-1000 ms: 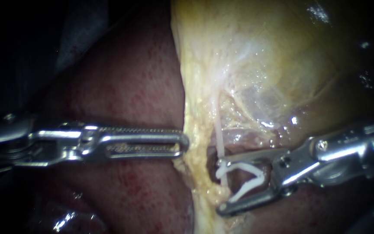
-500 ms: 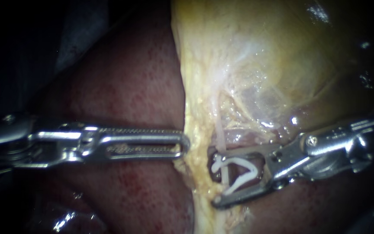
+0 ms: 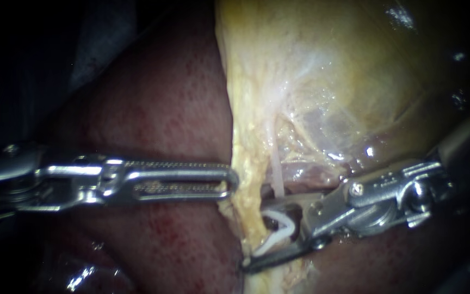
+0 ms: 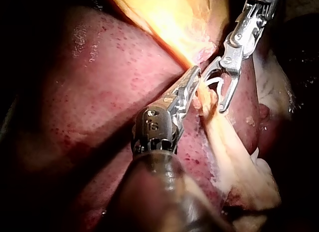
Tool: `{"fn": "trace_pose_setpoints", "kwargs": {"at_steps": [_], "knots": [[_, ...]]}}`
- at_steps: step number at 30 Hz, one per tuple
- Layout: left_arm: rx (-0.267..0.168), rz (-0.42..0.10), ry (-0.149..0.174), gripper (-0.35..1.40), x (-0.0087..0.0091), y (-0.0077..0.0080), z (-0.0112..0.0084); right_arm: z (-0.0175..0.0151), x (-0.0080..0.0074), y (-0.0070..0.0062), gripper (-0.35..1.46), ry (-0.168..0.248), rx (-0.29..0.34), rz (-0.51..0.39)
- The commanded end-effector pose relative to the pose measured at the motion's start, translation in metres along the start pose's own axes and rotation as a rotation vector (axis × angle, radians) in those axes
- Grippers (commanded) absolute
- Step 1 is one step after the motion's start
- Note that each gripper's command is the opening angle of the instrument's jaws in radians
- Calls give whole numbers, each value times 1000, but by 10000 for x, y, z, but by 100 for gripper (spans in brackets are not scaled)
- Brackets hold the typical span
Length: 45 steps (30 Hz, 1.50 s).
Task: Clipping first clip left tube
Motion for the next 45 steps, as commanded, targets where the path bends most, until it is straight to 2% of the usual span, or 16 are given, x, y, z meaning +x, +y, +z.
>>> {"fn": "trace_pose_setpoints", "kwargs": {"at_steps": [1,8,15,28,37,42,45], "knots": [[0,0,0,-35,0,0,0,0,1,-1,60,-2,6,0],[0,0,0,-35,0,0,0,6,3,-5,57,-14,35,24],[0,0,0,-35,0,0,0,9,2,-7,55,-15,36,62],[0,0,0,-35,0,0,1,23,6,-3,55,-16,32,74],[0,0,0,-35,0,0,1,27,1,0,53,-18,32,87],[0,0,0,-35,0,0,1,28,-4,1,46,-30,56,100],[0,0,0,-35,0,0,1,27,-8,0,31,-48,88,121]]}}
